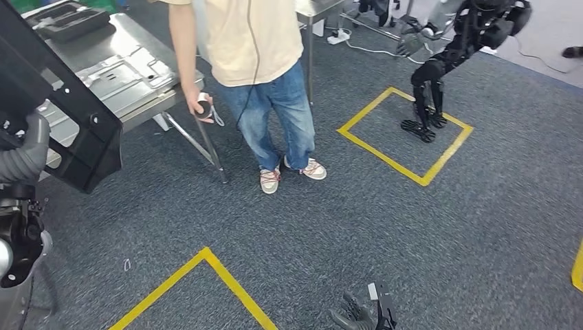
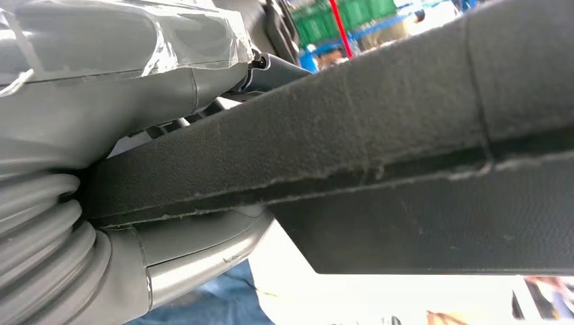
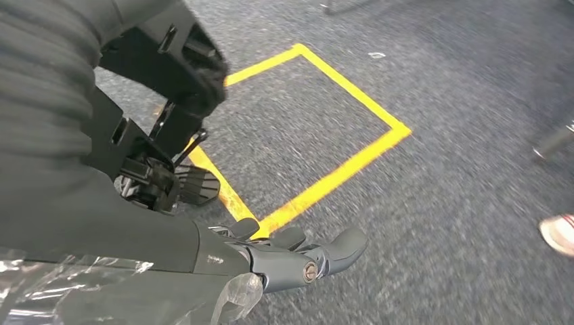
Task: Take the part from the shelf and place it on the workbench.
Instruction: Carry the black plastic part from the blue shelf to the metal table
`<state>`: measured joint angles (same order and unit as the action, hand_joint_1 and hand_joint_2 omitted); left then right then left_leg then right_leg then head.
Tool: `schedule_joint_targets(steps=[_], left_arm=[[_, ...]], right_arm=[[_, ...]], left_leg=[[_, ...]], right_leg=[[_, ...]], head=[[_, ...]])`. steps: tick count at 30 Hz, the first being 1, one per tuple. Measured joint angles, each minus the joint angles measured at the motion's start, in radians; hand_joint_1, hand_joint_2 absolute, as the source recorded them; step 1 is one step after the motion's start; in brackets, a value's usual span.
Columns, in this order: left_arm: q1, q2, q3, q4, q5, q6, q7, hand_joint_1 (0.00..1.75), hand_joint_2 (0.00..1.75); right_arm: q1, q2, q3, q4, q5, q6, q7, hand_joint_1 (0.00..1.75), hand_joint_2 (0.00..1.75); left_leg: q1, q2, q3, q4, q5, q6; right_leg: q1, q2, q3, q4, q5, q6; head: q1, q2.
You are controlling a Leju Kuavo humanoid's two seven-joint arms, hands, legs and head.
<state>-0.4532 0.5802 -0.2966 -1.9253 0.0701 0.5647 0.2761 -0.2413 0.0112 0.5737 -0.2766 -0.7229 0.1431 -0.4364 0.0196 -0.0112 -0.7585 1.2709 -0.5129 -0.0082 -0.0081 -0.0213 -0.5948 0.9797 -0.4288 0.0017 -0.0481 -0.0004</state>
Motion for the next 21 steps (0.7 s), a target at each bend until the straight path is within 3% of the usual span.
schedule_joint_targets(steps=[1, 2, 4, 6, 8, 9, 11, 13, 15, 16, 17, 19, 21], left_arm=[[0.002, 0.000, 0.000, 0.001, 0.000, 0.000, 0.000, 1.75, 1.75], [0.003, 0.000, 0.000, 0.001, 0.000, 0.000, 0.000, 1.75, 1.75], [0.001, 0.000, 0.000, 0.002, 0.000, 0.001, 0.000, 1.75, 1.75], [-0.001, 0.000, 0.001, 0.002, 0.000, 0.002, 0.000, 1.75, 1.75], [-0.001, 0.001, 0.001, 0.002, 0.001, 0.003, 0.000, 1.75, 1.75], [0.000, 0.001, 0.002, 0.002, 0.001, 0.003, 0.000, 1.75, 1.75], [-0.003, 0.002, 0.002, 0.002, 0.001, 0.004, -0.001, 1.75, 1.75], [-0.004, 0.002, 0.001, 0.003, 0.002, 0.004, -0.001, 1.75, 1.75], [0.000, 0.002, 0.001, 0.003, 0.003, 0.004, -0.001, 1.75, 1.75], [0.001, 0.002, 0.001, 0.003, 0.003, 0.004, -0.001, 1.75, 1.75], [0.002, 0.002, 0.001, 0.003, 0.003, 0.004, -0.001, 1.75, 1.75], [0.001, 0.002, 0.001, 0.003, 0.003, 0.004, -0.001, 1.75, 1.75], [0.000, 0.001, 0.000, 0.003, 0.003, 0.005, -0.001, 1.75, 1.75]], right_arm=[[0.000, 0.000, 0.000, 0.000, 0.000, 0.000, 0.000, 0.00, 1.75], [0.000, 0.000, 0.000, 0.000, 0.000, 0.000, 0.000, 0.00, 1.75], [-0.001, 0.000, 0.000, 0.000, 0.000, 0.000, 0.000, 0.00, 1.75], [-0.002, 0.000, 0.000, 0.000, 0.001, -0.001, 0.000, 0.00, 1.75], [-0.003, 0.000, 0.000, 0.000, 0.002, -0.001, 0.000, 0.00, 1.75], [-0.004, 0.000, 0.000, 0.000, 0.002, -0.001, 0.000, 0.00, 1.75], [-0.004, 0.000, 0.000, -0.001, 0.003, -0.002, 0.000, 0.00, 1.75], [-0.003, 0.000, 0.000, -0.001, 0.003, -0.002, 0.000, 0.00, 1.75], [-0.001, 0.000, 0.000, 0.000, 0.003, -0.003, 0.000, 0.00, 1.75], [0.000, 0.000, 0.000, 0.000, 0.003, -0.003, 0.000, 0.00, 1.75], [0.001, 0.000, 0.000, 0.000, 0.003, -0.004, 0.000, 0.00, 1.75], [0.001, -0.001, 0.000, 0.000, 0.003, -0.004, 0.000, 0.00, 1.75], [0.000, -0.001, 0.001, 0.000, 0.003, -0.004, 0.000, 0.00, 1.75]], left_leg=[[0.000, 0.004, 0.006, -0.016, 0.015, 0.001], [-0.001, 0.011, 0.034, -0.073, 0.044, 0.003], [-0.009, 0.055, 0.115, -0.226, 0.101, 0.010], [-0.020, 0.082, 0.155, -0.302, 0.120, 0.019], [-0.023, 0.060, 0.157, -0.309, 0.122, 0.027], [-0.021, 0.047, 0.159, -0.312, 0.125, 0.032], [-0.014, 0.024, 0.164, -0.318, 0.130, 0.042], [-0.010, 0.001, 0.166, -0.319, 0.131, 0.049], [-0.010, -0.028, 0.166, -0.318, 0.131, 0.050], [-0.009, -0.043, 0.167, -0.318, 0.130, 0.050], [-0.008, -0.059, 0.168, -0.317, 0.130, 0.049], [-0.006, -0.087, 0.167, -0.313, 0.127, 0.043], [-0.005, -0.112, 0.162, -0.309, 0.125, 0.033]], right_leg=[[0.001, -0.013, 0.001, 0.000, -0.001, -0.001], [0.002, -0.027, 0.002, 0.000, -0.003, -0.001], [0.006, -0.051, 0.008, 0.000, -0.008, 0.003], [0.011, -0.071, 0.012, 0.001, -0.013, 0.011], [0.013, -0.094, 0.018, -0.001, -0.018, 0.020], [0.011, -0.092, 0.020, 0.002, -0.023, 0.026], [0.007, -0.048, 0.002, 0.055, -0.058, 0.035], [0.004, 0.005, -0.063, 0.189, -0.120, 0.039], [0.003, 0.017, -0.123, 0.297, -0.150, 0.041], [0.002, 0.019, -0.128, 0.297, -0.136, 0.042], [0.000, 0.023, -0.113, 0.255, -0.104, 0.042], [-0.009, 0.064, -0.049, 0.108, -0.033, 0.043], [-0.015, 0.098, -0.008, 0.018, -0.003, 0.039]], head=[[0.000, 0.000], [0.000, 0.000], [0.000, 0.000], [0.001, 0.000], [0.002, 0.000], [0.002, 0.000], [0.003, 0.000], [0.004, 0.000], [0.004, 0.000], [0.004, 0.000], [0.004, 0.000], [0.005, 0.000], [0.004, 0.000]])
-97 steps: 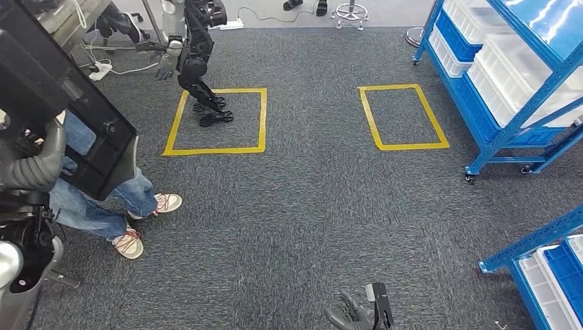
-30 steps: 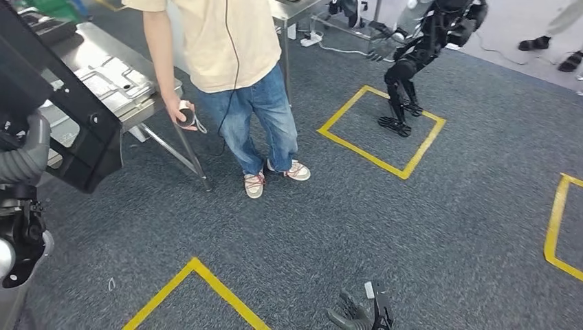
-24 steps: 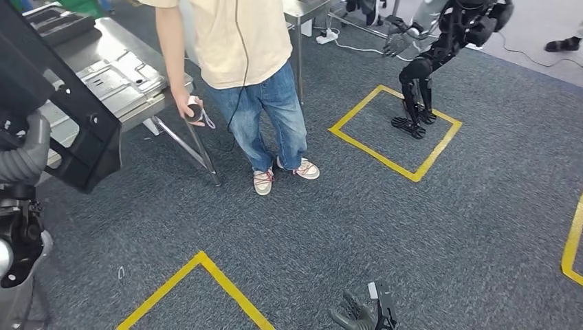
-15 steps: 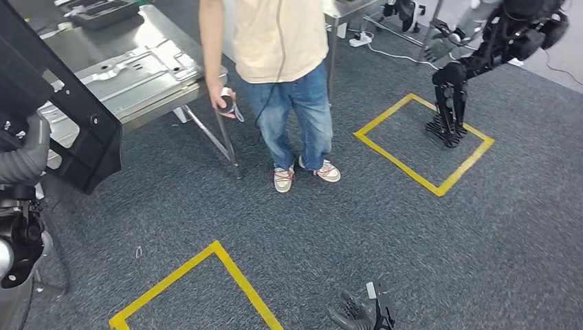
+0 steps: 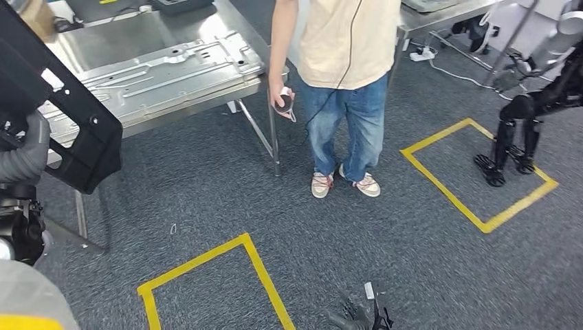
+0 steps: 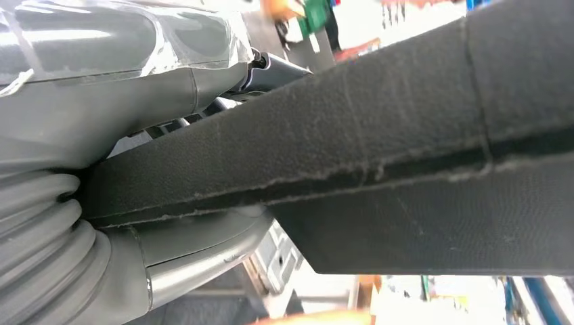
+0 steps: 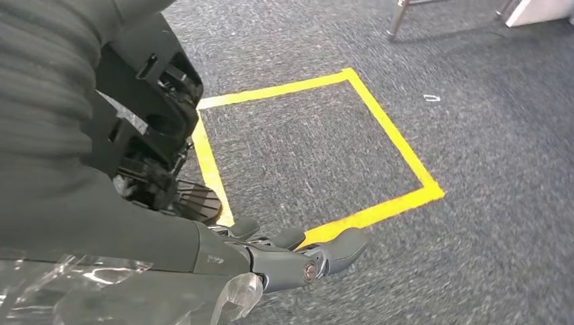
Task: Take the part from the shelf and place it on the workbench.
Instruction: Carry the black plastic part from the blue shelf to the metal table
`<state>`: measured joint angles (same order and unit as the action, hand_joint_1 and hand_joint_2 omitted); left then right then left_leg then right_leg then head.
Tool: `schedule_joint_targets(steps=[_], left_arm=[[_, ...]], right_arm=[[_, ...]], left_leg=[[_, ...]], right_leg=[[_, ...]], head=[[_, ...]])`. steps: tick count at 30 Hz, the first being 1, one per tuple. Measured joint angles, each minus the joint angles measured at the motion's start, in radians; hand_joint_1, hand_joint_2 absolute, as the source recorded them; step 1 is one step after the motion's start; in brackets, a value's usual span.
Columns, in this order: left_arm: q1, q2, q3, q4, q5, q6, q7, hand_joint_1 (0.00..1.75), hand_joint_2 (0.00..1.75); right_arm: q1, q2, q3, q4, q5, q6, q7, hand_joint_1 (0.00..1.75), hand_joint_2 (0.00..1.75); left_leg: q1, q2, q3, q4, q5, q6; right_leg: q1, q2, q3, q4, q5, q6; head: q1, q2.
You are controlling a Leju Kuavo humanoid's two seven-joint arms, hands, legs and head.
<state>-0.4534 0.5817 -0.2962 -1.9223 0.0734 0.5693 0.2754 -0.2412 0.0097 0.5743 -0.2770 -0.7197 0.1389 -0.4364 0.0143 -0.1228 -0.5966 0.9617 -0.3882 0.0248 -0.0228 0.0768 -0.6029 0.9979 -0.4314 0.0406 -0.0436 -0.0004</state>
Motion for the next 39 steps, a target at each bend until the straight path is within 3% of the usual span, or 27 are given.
schedule_joint_targets(steps=[2, 3, 5, 6, 7, 9, 10, 11, 12, 14, 15, 16, 18, 20, 22, 24, 25, 26, 29, 31, 33, 35, 36, 37, 39], left_arm=[[0.001, 0.000, 0.000, 0.000, 0.000, 0.001, 0.000, 1.75, 1.75], [0.002, 0.000, 0.001, 0.000, 0.000, 0.002, 0.000, 1.75, 1.75], [0.003, 0.002, 0.002, 0.000, 0.000, 0.003, 0.000, 1.75, 1.75], [0.003, 0.003, 0.002, 0.000, 0.000, 0.003, 0.000, 1.75, 1.75], [0.003, 0.003, 0.003, 0.000, 0.000, 0.004, 0.000, 1.75, 1.75], [0.006, 0.003, 0.002, 0.001, 0.001, 0.004, 0.000, 1.75, 1.75], [0.007, 0.003, 0.002, 0.001, 0.001, 0.004, 0.000, 1.75, 1.75], [0.007, 0.003, 0.002, 0.001, 0.001, 0.004, 0.000, 1.75, 1.75], [0.006, 0.003, 0.002, 0.001, 0.001, 0.004, 0.000, 1.75, 1.75], [0.004, 0.004, 0.003, 0.001, 0.001, 0.004, 0.000, 1.75, 1.75], [0.002, 0.004, 0.003, 0.001, 0.001, 0.004, 0.000, 1.75, 1.75], [0.002, 0.004, 0.003, 0.001, 0.001, 0.004, 0.000, 1.75, 1.75], [0.002, 0.005, 0.004, 0.001, 0.001, 0.004, 0.000, 1.75, 1.75], [-0.001, 0.006, 0.005, 0.001, 0.000, 0.004, 0.000, 1.75, 1.75], [-0.005, 0.006, 0.004, 0.001, 0.000, 0.004, 0.000, 1.75, 1.75], [-0.004, 0.005, 0.002, 0.001, 0.001, 0.003, 0.000, 1.75, 1.75], [-0.003, 0.005, 0.002, 0.001, 0.001, 0.002, 0.000, 1.75, 1.75], [-0.002, 0.005, 0.001, 0.001, 0.001, 0.001, 0.000, 1.75, 1.75], [-0.002, 0.005, 0.001, 0.001, 0.002, -0.004, 0.000, 1.75, 1.75], [-0.004, 0.005, 0.001, 0.001, 0.005, -0.007, -0.001, 1.75, 1.75], [-0.007, 0.004, -0.001, 0.004, 0.009, -0.010, -0.007, 1.75, 1.75], [-0.011, 0.004, -0.004, 0.008, 0.014, -0.013, -0.019, 1.75, 1.75], [-0.014, 0.003, -0.007, 0.011, 0.017, -0.014, -0.026, 1.75, 1.75], [-0.017, 0.002, -0.010, 0.014, 0.020, -0.014, -0.032, 1.75, 1.75], [-0.019, -0.001, -0.019, 0.021, 0.027, -0.013, -0.041, 1.75, 1.75]], right_arm=[[-0.002, 0.000, 0.000, 0.000, 0.000, 0.000, 0.000, 0.00, 1.75], [-0.003, 0.001, 0.001, 0.000, 0.001, 0.000, 0.000, 0.00, 1.75], [-0.005, 0.001, 0.001, 0.000, 0.002, 0.000, 0.000, 0.00, 1.75], [-0.004, 0.001, 0.001, 0.000, 0.002, 0.000, 0.000, 0.00, 1.75], [-0.003, 0.001, 0.001, 0.000, 0.003, 0.000, 0.000, 0.00, 1.75], [0.000, 0.001, 0.001, 0.000, 0.004, 0.000, 0.000, 0.00, 1.75], [0.001, 0.001, 0.001, 0.000, 0.004, 0.000, 0.000, 0.00, 1.75], [0.001, 0.001, 0.001, 0.000, 0.004, 0.000, 0.000, 0.00, 1.75], [0.001, 0.001, 0.001, 0.000, 0.004, 0.000, 0.000, 0.00, 1.75], [0.000, 0.001, 0.001, 0.000, 0.004, 0.000, 0.000, 0.00, 1.75], [-0.001, 0.001, 0.001, 0.000, 0.004, 0.000, 0.000, 0.00, 1.75], [-0.001, 0.001, 0.001, 0.000, 0.005, -0.001, 0.000, 0.00, 1.75], [-0.003, 0.001, 0.001, 0.000, 0.005, -0.001, 0.000, 0.00, 1.75], [-0.005, 0.001, 0.002, -0.001, 0.006, -0.003, -0.001, 0.00, 1.75], [-0.004, 0.001, 0.004, -0.001, 0.006, -0.004, -0.001, 0.00, 1.75], [-0.001, 0.001, 0.008, -0.001, 0.006, -0.005, -0.001, 0.00, 1.75], [0.000, 0.001, 0.009, -0.001, 0.007, -0.008, -0.001, 0.00, 1.75], [0.001, 0.001, 0.009, -0.001, 0.009, -0.015, -0.001, 0.00, 1.75], [-0.004, 0.000, 0.012, -0.001, 0.033, -0.075, 0.005, 0.00, 1.75], [-0.010, 0.000, 0.021, -0.001, 0.070, -0.139, 0.031, 0.00, 1.75], [-0.016, 0.000, 0.039, -0.001, 0.127, -0.208, 0.078, 0.00, 1.75], [-0.020, -0.001, 0.061, 0.000, 0.181, -0.269, 0.130, 0.00, 1.75], [-0.019, -0.003, 0.072, 0.000, 0.202, -0.292, 0.152, 0.00, 1.75], [-0.018, -0.007, 0.083, 0.000, 0.220, -0.310, 0.173, 0.00, 1.75], [-0.015, -0.018, 0.106, 0.002, 0.253, -0.343, 0.223, 0.00, 1.75]], left_leg=[[0.004, -0.023, -0.006, -0.003, 0.003, -0.012], [0.006, -0.016, -0.009, -0.001, 0.002, -0.017], [0.003, 0.043, -0.034, 0.046, -0.025, -0.025], [0.002, 0.080, -0.059, 0.101, -0.053, -0.028], [0.001, 0.102, -0.093, 0.171, -0.084, -0.030], [0.001, 0.111, -0.153, 0.288, -0.120, -0.032], [0.001, 0.113, -0.161, 0.299, -0.114, -0.032], [0.001, 0.118, -0.146, 0.266, -0.091, -0.031], [0.000, 0.129, -0.112, 0.198, -0.056, -0.029], [-0.010, 0.175, -0.040, 0.054, -0.006, -0.021], [-0.015, 0.189, -0.021, 0.015, 0.004, -0.015], [-0.020, 0.192, -0.015, 0.001, 0.004, -0.011], [-0.019, 0.163, -0.013, -0.002, 0.007, -0.002], [-0.012, 0.139, -0.006, -0.009, 0.011, 0.009], [-0.008, 0.116, -0.002, -0.011, 0.014, 0.018], [-0.008, 0.088, -0.001, -0.011, 0.013, 0.021], [-0.007, 0.075, -0.001, -0.011, 0.013, 0.021], [-0.007, 0.062, -0.001, -0.010, 0.013, 0.021], [-0.005, 0.033, 0.000, -0.005, 0.007, 0.013], [-0.006, 0.022, -0.003, -0.001, 0.004, 0.003], [-0.005, 0.017, -0.004, -0.003, 0.003, -0.007], [-0.004, 0.044, -0.016, 0.021, -0.015, -0.017], [-0.004, 0.066, -0.035, 0.063, -0.039, -0.022], [-0.003, 0.089, -0.064, 0.127, -0.071, -0.027], [0.001, 0.108, -0.129, 0.265, -0.123, -0.033]], right_leg=[[0.005, -0.014, 0.005, -0.010, 0.000, -0.011], [0.006, -0.027, 0.006, -0.012, 0.002, -0.018], [0.008, -0.053, 0.007, -0.016, 0.004, -0.032], [0.010, -0.065, 0.008, -0.017, 0.003, -0.037], [0.013, -0.077, 0.009, -0.017, 0.002, -0.040], [0.017, -0.102, 0.009, -0.016, -0.002, -0.044], [0.018, -0.115, 0.010, -0.016, -0.004, -0.044], [0.019, -0.128, 0.012, -0.016, -0.006, -0.044], [0.019, -0.140, 0.016, -0.016, -0.009, -0.043], [0.022, -0.161, 0.024, -0.016, -0.016, -0.037], [0.025, -0.170, 0.028, -0.017, -0.019, -0.032], [0.026, -0.180, 0.032, -0.018, -0.022, -0.027], [0.027, -0.197, 0.039, -0.020, -0.029, -0.017], [0.023, -0.161, 0.033, 0.009, -0.053, -0.007], [0.019, -0.101, -0.020, 0.124, -0.110, -0.001], [0.018, -0.082, -0.092, 0.256, -0.154, 0.003], [0.017, -0.081, -0.110, 0.281, -0.152, 0.004], [0.016, -0.080, -0.108, 0.264, -0.129, 0.004], [0.011, -0.064, -0.030, 0.066, -0.021, 0.001], [0.010, -0.052, 0.000, -0.008, 0.004, -0.006], [0.013, -0.056, 0.001, -0.015, 0.006, -0.018], [0.012, -0.062, 0.002, -0.018, 0.010, -0.031], [0.010, -0.065, 0.002, -0.020, 0.011, -0.037], [0.010, -0.066, 0.003, -0.021, 0.011, -0.040], [0.012, -0.069, 0.003, -0.020, 0.010, -0.044]], head=[[0.000, 0.000], [0.000, 0.000], [-0.002, 0.000], [-0.003, 0.000], [-0.004, 0.000], [-0.004, 0.000], [-0.004, 0.000], [-0.004, 0.000], [-0.004, 0.000], [-0.004, 0.000], [-0.003, 0.000], [-0.003, 0.000], [-0.003, 0.000], [-0.002, 0.000], [-0.001, 0.000], [0.000, 0.000], [0.000, 0.000], [0.000, 0.000], [0.000, 0.000], [0.000, 0.000], [0.000, 0.000], [-0.001, 0.000], [-0.002, 0.000], [-0.003, 0.000], [-0.004, 0.000]])
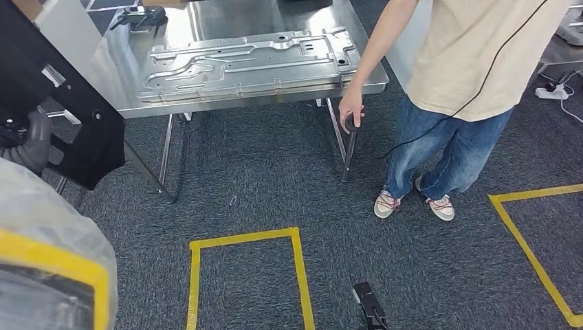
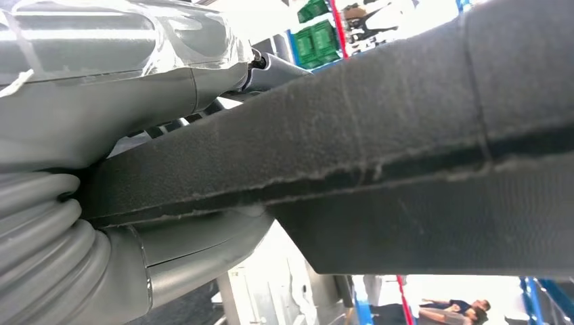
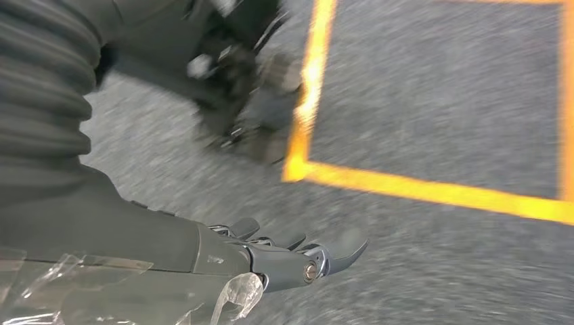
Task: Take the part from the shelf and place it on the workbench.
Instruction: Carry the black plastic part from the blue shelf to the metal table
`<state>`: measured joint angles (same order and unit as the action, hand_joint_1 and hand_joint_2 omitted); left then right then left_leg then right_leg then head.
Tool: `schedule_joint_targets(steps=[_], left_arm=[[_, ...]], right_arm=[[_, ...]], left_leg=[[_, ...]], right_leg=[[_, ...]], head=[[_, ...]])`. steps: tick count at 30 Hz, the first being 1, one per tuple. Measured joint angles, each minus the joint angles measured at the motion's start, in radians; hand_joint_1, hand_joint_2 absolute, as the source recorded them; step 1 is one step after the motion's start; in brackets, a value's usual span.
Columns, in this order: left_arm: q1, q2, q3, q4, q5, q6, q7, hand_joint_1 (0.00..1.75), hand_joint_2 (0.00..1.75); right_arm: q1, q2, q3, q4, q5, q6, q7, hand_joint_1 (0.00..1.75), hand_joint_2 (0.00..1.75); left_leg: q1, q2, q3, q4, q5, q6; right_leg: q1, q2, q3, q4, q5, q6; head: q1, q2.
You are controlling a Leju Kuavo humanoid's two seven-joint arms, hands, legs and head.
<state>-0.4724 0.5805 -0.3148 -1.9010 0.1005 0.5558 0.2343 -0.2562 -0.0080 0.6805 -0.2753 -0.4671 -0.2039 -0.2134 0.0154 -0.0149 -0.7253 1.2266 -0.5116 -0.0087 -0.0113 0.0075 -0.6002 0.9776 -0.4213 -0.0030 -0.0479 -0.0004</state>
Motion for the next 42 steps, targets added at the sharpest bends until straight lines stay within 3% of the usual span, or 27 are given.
schedule_joint_targets(steps=[1, 2, 4, 6, 7, 11, 13, 15, 16, 17, 18, 20, 22, 25, 27, 30, 31, 32, 33, 35, 36, 38, 40, 42], left_arm=[[0.000, -0.002, -0.005, 0.005, 0.006, 0.000, -0.004, 1.75, 1.75], [-0.002, -0.005, -0.010, 0.009, 0.015, -0.002, -0.009, 1.75, 1.75], [-0.010, -0.010, -0.018, 0.015, 0.035, -0.011, -0.018, 1.75, 1.75], [-0.024, -0.016, -0.026, 0.021, 0.055, -0.022, -0.027, 1.75, 1.75], [-0.029, -0.018, -0.030, 0.025, 0.063, -0.027, -0.031, 1.75, 1.75], [-0.040, -0.027, -0.041, 0.037, 0.082, -0.039, -0.047, 1.75, 1.75], [-0.053, -0.031, -0.045, 0.040, 0.080, -0.047, -0.050, 1.75, 1.75], [-0.063, -0.035, -0.052, 0.043, 0.079, -0.057, -0.051, 1.75, 1.75], [-0.065, -0.038, -0.055, 0.045, 0.080, -0.064, -0.051, 1.75, 1.75], [-0.066, -0.040, -0.059, 0.046, 0.082, -0.072, -0.051, 1.75, 1.75], [-0.066, -0.041, -0.062, 0.047, 0.085, -0.081, -0.052, 1.75, 1.75], [-0.070, -0.043, -0.068, 0.049, 0.092, -0.096, -0.056, 1.75, 1.75], [-0.076, -0.044, -0.071, 0.051, 0.105, -0.108, -0.065, 1.75, 1.75], [-0.083, -0.044, -0.071, 0.053, 0.131, -0.120, -0.088, 1.75, 1.75], [-0.085, -0.044, -0.068, 0.053, 0.137, -0.121, -0.096, 1.75, 1.75], [-0.087, -0.044, -0.062, 0.053, 0.136, -0.120, -0.100, 1.75, 1.75], [-0.086, -0.044, -0.061, 0.053, 0.136, -0.120, -0.100, 1.75, 1.75], [-0.086, -0.044, -0.061, 0.053, 0.137, -0.120, -0.100, 1.75, 1.75], [-0.086, -0.044, -0.060, 0.053, 0.137, -0.120, -0.100, 1.75, 1.75], [-0.091, -0.044, -0.058, 0.054, 0.137, -0.120, -0.101, 1.75, 1.75], [-0.096, -0.044, -0.057, 0.054, 0.136, -0.120, -0.101, 1.75, 1.75], [-0.107, -0.046, -0.057, 0.054, 0.134, -0.121, -0.102, 1.75, 1.75], [-0.116, -0.048, -0.059, 0.054, 0.133, -0.123, -0.104, 1.75, 1.75], [-0.123, -0.053, -0.063, 0.055, 0.132, -0.123, -0.106, 1.75, 1.75]], right_arm=[[0.000, -0.009, 0.012, 0.001, 0.016, -0.023, 0.039, 0.00, 1.75], [-0.001, -0.019, 0.024, 0.002, 0.029, -0.050, 0.080, 0.00, 1.75], [-0.004, -0.043, 0.042, 0.004, 0.046, -0.104, 0.150, 0.00, 1.75], [-0.008, -0.070, 0.055, 0.004, 0.052, -0.137, 0.179, 0.00, 1.75], [-0.010, -0.085, 0.061, 0.005, 0.054, -0.147, 0.187, 0.00, 1.75], [-0.017, -0.134, 0.077, 0.006, 0.042, -0.189, 0.204, 0.00, 1.75], [-0.015, -0.156, 0.079, 0.008, 0.035, -0.191, 0.214, 0.00, 1.75], [-0.007, -0.171, 0.082, 0.009, 0.032, -0.187, 0.228, 0.00, 1.75], [-0.001, -0.177, 0.083, 0.009, 0.030, -0.187, 0.237, 0.00, 1.75], [0.007, -0.185, 0.084, 0.010, 0.025, -0.188, 0.245, 0.00, 1.75], [0.014, -0.192, 0.084, 0.010, 0.020, -0.190, 0.251, 0.00, 1.75], [0.028, -0.209, 0.084, 0.010, 0.015, -0.192, 0.257, 0.00, 1.75], [0.038, -0.224, 0.084, 0.011, 0.014, -0.193, 0.257, 0.00, 1.75], [0.043, -0.235, 0.084, 0.011, 0.009, -0.196, 0.250, 0.00, 1.75], [0.045, -0.239, 0.084, 0.011, 0.007, -0.197, 0.247, 0.00, 1.75], [0.047, -0.243, 0.084, 0.011, 0.008, -0.197, 0.245, 0.00, 1.75], [0.048, -0.244, 0.084, 0.011, 0.009, -0.197, 0.245, 0.00, 1.75], [0.049, -0.244, 0.084, 0.011, 0.009, -0.197, 0.245, 0.00, 1.75], [0.050, -0.245, 0.084, 0.011, 0.010, -0.197, 0.245, 0.00, 1.75], [0.049, -0.245, 0.084, 0.011, 0.013, -0.195, 0.245, 0.00, 1.75], [0.048, -0.245, 0.084, 0.011, 0.016, -0.194, 0.245, 0.00, 1.75], [0.047, -0.245, 0.084, 0.011, 0.023, -0.187, 0.247, 0.00, 1.75], [0.046, -0.244, 0.084, 0.011, 0.028, -0.182, 0.248, 0.00, 1.75], [0.045, -0.240, 0.084, 0.011, 0.030, -0.179, 0.247, 0.00, 1.75]], left_leg=[[0.002, 0.003, -0.018, 0.034, -0.005, -0.002], [0.004, 0.005, -0.017, 0.027, 0.007, -0.003], [0.007, 0.015, 0.040, -0.095, 0.069, -0.004], [0.003, 0.028, 0.102, -0.222, 0.111, 0.002], [-0.001, 0.031, 0.117, -0.251, 0.117, 0.006], [-0.004, 0.021, 0.122, -0.262, 0.118, 0.031], [-0.002, 0.019, 0.127, -0.265, 0.118, 0.044], [-0.004, 0.016, 0.129, -0.265, 0.116, 0.052], [-0.005, 0.013, 0.130, -0.265, 0.115, 0.053], [-0.005, 0.009, 0.131, -0.264, 0.114, 0.054], [-0.005, 0.004, 0.133, -0.264, 0.112, 0.053], [-0.006, -0.005, 0.137, -0.260, 0.106, 0.047], [-0.010, -0.011, 0.137, -0.256, 0.098, 0.038], [-0.009, -0.011, 0.137, -0.256, 0.089, 0.029], [-0.007, -0.005, 0.120, -0.214, 0.063, 0.023], [-0.008, 0.001, 0.021, -0.011, -0.019, 0.019], [-0.009, 0.001, -0.010, 0.043, -0.030, 0.020], [-0.010, 0.001, -0.026, 0.061, -0.023, 0.023], [-0.013, 0.002, -0.021, 0.038, 0.004, 0.029], [-0.024, 0.008, 0.036, -0.102, 0.083, 0.047], [-0.030, 0.013, 0.069, -0.172, 0.108, 0.055], [-0.040, 0.020, 0.105, -0.245, 0.117, 0.066], [-0.041, 0.016, 0.121, -0.260, 0.108, 0.073], [-0.036, 0.014, 0.146, -0.269, 0.101, 0.083]], right_leg=[[0.000, -0.002, 0.000, 0.000, -0.001, 0.000], [0.000, -0.003, 0.000, 0.000, -0.001, 0.000], [-0.001, -0.007, 0.002, 0.001, -0.004, 0.005], [0.004, -0.011, 0.003, 0.002, -0.008, 0.013], [0.006, -0.012, 0.003, 0.002, -0.009, 0.018], [0.003, -0.018, -0.002, 0.016, -0.023, 0.038], [0.000, -0.013, -0.043, 0.104, -0.070, 0.045], [0.000, -0.011, -0.115, 0.243, -0.125, 0.048], [0.000, -0.011, -0.142, 0.289, -0.135, 0.049], [-0.001, -0.011, -0.150, 0.297, -0.126, 0.050], [-0.001, -0.011, -0.140, 0.265, -0.099, 0.050], [-0.005, -0.007, -0.079, 0.129, -0.029, 0.049], [-0.007, 0.000, -0.035, 0.033, 0.004, 0.045], [-0.004, 0.001, -0.027, 0.015, 0.002, 0.031], [-0.004, 0.000, -0.021, 0.013, -0.001, 0.019], [0.002, -0.003, -0.011, 0.013, -0.010, 0.008], [0.005, -0.004, -0.006, 0.013, -0.014, 0.007], [0.008, -0.005, 0.001, 0.013, -0.019, 0.006], [0.011, -0.005, 0.009, 0.013, -0.025, 0.006], [0.015, -0.007, 0.029, 0.011, -0.039, 0.007], [0.017, -0.008, 0.037, 0.010, -0.046, 0.009], [0.018, -0.011, 0.048, 0.005, -0.054, 0.016], [0.018, -0.015, 0.056, 0.006, -0.056, 0.024], [0.017, -0.014, 0.043, 0.048, -0.063, 0.033]], head=[[0.000, 0.000], [0.000, 0.000], [0.000, 0.000], [0.000, 0.000], [0.001, 0.000], [0.003, 0.000], [0.004, 0.000], [0.005, 0.000], [0.005, 0.000], [0.005, 0.000], [0.005, 0.000], [0.005, 0.000], [0.005, 0.000], [0.005, 0.000], [0.005, 0.000], [0.004, 0.000], [0.004, 0.000], [0.004, 0.000], [0.004, 0.000], [0.004, 0.000], [0.004, 0.000], [0.004, 0.000], [0.004, 0.000], [0.005, 0.000]])
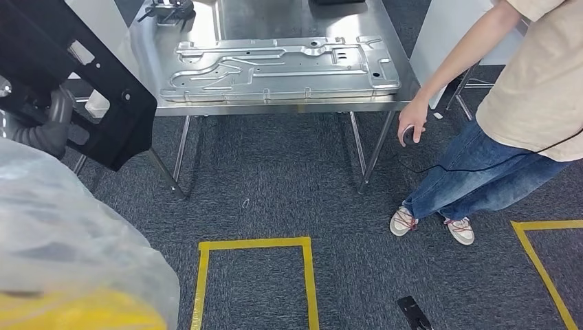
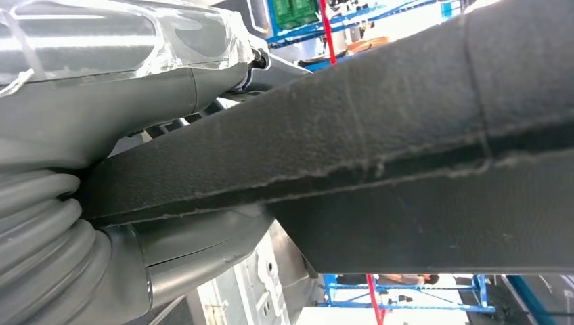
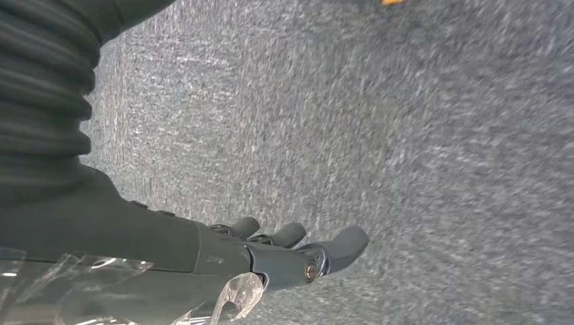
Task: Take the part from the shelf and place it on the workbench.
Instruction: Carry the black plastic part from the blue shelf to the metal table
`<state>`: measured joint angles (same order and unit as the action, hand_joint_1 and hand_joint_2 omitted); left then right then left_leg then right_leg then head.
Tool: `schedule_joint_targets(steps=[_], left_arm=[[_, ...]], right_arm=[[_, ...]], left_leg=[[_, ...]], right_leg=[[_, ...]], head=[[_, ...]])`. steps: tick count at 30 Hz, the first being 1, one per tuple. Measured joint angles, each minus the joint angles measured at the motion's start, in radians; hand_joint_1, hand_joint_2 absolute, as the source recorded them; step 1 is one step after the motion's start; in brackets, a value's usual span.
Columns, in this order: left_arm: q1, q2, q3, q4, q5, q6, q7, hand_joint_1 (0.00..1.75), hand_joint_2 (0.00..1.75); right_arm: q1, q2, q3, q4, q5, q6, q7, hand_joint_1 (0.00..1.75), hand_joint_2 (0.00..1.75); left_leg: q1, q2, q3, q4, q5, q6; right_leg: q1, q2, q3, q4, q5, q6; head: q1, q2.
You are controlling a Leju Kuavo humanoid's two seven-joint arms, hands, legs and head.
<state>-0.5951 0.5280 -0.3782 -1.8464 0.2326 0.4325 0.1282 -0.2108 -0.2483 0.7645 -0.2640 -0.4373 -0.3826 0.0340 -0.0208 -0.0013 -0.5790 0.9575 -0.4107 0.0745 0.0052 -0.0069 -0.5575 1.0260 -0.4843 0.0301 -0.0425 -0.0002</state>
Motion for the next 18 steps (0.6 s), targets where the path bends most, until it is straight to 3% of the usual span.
schedule_joint_targets(steps=[1, 4, 5, 6, 7, 9, 11, 12, 14, 16, 18], left_arm=[[-0.004, -0.003, -0.003, 0.001, 0.000, 0.000, -0.002, 1.75, 1.75], [-0.010, -0.014, -0.014, 0.005, 0.000, 0.001, -0.006, 1.75, 1.75], [-0.009, -0.018, -0.017, 0.007, 0.000, 0.003, -0.007, 1.75, 1.75], [-0.009, -0.021, -0.019, 0.009, 0.000, 0.005, -0.008, 1.75, 1.75], [-0.009, -0.023, -0.021, 0.010, 0.000, 0.010, -0.010, 1.75, 1.75], [-0.008, -0.026, -0.021, 0.012, 0.001, 0.019, -0.012, 1.75, 1.75], [-0.006, -0.027, -0.022, 0.014, 0.001, 0.025, -0.013, 1.75, 1.75], [-0.006, -0.028, -0.021, 0.014, 0.002, 0.026, -0.013, 1.75, 1.75], [-0.007, -0.029, -0.018, 0.015, 0.001, 0.027, -0.013, 1.75, 1.75], [-0.006, -0.030, -0.016, 0.015, 0.001, 0.028, -0.013, 1.75, 1.75], [0.004, -0.030, -0.017, 0.017, 0.002, 0.029, -0.012, 1.75, 1.75]], right_arm=[[0.000, 0.001, 0.000, 0.000, 0.002, 0.002, -0.001, 0.00, 1.75], [0.002, 0.005, 0.000, 0.000, 0.007, 0.008, -0.002, 0.00, 1.75], [0.004, 0.006, 0.001, 0.000, 0.008, 0.010, -0.002, 0.00, 1.75], [0.005, 0.008, 0.001, 0.000, 0.011, 0.013, -0.002, 0.00, 1.75], [0.006, 0.009, 0.002, 0.000, 0.014, 0.015, -0.002, 0.00, 1.75], [0.007, 0.011, 0.003, 0.000, 0.022, 0.018, -0.002, 0.00, 1.75], [0.005, 0.012, 0.006, 0.000, 0.027, 0.021, 0.001, 0.00, 1.75], [0.003, 0.014, 0.008, 0.000, 0.029, 0.022, 0.003, 0.00, 1.75], [-0.004, 0.019, 0.010, 0.000, 0.031, 0.023, 0.003, 0.00, 1.75], [-0.007, 0.024, 0.012, 0.000, 0.032, 0.024, 0.002, 0.00, 1.75], [-0.007, 0.028, 0.016, 0.000, 0.032, 0.026, 0.001, 0.00, 1.75]], left_leg=[[0.002, 0.000, 0.014, -0.002, -0.005, 0.004], [0.003, -0.004, 0.048, -0.003, -0.033, 0.009], [0.003, -0.007, 0.062, -0.003, -0.045, 0.009], [0.003, -0.010, 0.078, -0.003, -0.058, 0.008], [0.003, -0.013, 0.096, -0.004, -0.072, 0.007], [0.002, -0.015, 0.128, -0.004, -0.103, 0.000], [0.000, -0.017, 0.150, -0.012, -0.128, -0.010], [0.000, -0.019, 0.162, -0.015, -0.131, -0.016], [0.000, -0.018, 0.163, 0.003, -0.123, -0.026], [0.000, -0.017, 0.105, 0.105, -0.112, -0.031], [0.001, -0.016, 0.005, 0.236, -0.147, -0.033]], right_leg=[[-0.001, 0.001, -0.027, 0.049, -0.010, 0.005], [-0.003, 0.003, -0.163, 0.227, -0.056, 0.015], [-0.004, 0.003, -0.196, 0.247, -0.064, 0.017], [-0.004, 0.003, -0.212, 0.231, -0.057, 0.016], [-0.004, 0.003, -0.211, 0.183, -0.030, 0.014], [-0.001, 0.005, -0.184, 0.043, 0.085, 0.005], [0.002, 0.007, -0.163, -0.039, 0.169, -0.008], [0.004, 0.006, -0.158, -0.049, 0.175, -0.014], [0.002, 0.005, -0.140, -0.055, 0.161, -0.026], [-0.002, 0.005, -0.117, -0.061, 0.144, -0.035], [-0.005, 0.007, -0.092, -0.067, 0.121, -0.038]], head=[[0.001, 0.000], [0.003, 0.000], [0.003, 0.000], [0.003, 0.000], [0.003, 0.000], [0.003, 0.000], [0.002, 0.000], [0.002, 0.000], [0.002, 0.000], [0.001, 0.000], [-0.001, 0.000]])
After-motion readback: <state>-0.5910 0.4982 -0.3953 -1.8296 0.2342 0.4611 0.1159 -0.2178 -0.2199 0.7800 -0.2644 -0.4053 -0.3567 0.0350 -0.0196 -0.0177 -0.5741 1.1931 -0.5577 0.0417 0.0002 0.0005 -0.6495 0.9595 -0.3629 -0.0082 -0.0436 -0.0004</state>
